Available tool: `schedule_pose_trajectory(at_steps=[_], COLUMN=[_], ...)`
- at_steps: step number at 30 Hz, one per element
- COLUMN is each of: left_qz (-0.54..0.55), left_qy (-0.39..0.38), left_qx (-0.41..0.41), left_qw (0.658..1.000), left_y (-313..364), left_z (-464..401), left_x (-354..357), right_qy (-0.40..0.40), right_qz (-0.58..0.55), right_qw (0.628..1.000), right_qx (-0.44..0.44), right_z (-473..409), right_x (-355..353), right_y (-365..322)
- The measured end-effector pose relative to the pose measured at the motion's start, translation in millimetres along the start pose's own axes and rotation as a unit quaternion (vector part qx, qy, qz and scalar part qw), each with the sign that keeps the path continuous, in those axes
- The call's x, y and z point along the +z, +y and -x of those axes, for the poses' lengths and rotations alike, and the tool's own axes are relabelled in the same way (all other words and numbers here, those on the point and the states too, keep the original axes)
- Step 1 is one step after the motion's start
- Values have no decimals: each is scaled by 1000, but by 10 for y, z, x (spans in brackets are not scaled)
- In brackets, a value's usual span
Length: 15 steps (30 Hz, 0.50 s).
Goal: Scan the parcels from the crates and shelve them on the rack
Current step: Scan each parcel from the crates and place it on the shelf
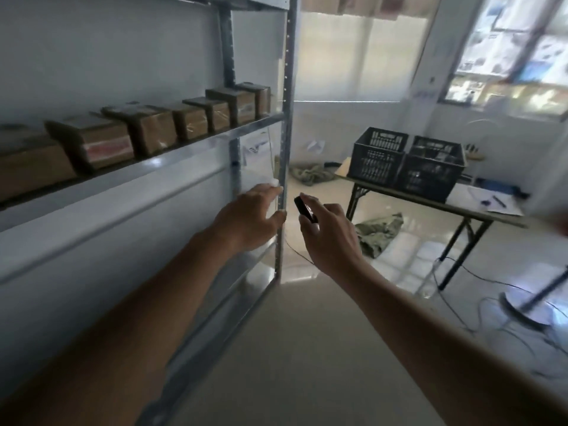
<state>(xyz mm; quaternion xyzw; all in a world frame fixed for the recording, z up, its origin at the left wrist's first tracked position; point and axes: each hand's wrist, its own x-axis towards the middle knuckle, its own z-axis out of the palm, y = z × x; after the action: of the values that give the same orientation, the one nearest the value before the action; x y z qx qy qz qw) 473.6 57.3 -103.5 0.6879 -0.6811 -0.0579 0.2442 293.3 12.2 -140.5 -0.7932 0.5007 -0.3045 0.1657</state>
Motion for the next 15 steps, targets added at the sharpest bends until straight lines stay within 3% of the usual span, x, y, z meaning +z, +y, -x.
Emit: schedule_pose_trajectory(at_steps=[15], left_qz=[16], left_qy=[-105], left_qx=[195], left_qw=[975], left_y=[1089], left_z=[-3131], left_x=[1519], right_qy=[108], right_qz=[56], right_qw=[980], right_qx=[157], right_z=[-1729], right_x=[-842], right_y=[2110])
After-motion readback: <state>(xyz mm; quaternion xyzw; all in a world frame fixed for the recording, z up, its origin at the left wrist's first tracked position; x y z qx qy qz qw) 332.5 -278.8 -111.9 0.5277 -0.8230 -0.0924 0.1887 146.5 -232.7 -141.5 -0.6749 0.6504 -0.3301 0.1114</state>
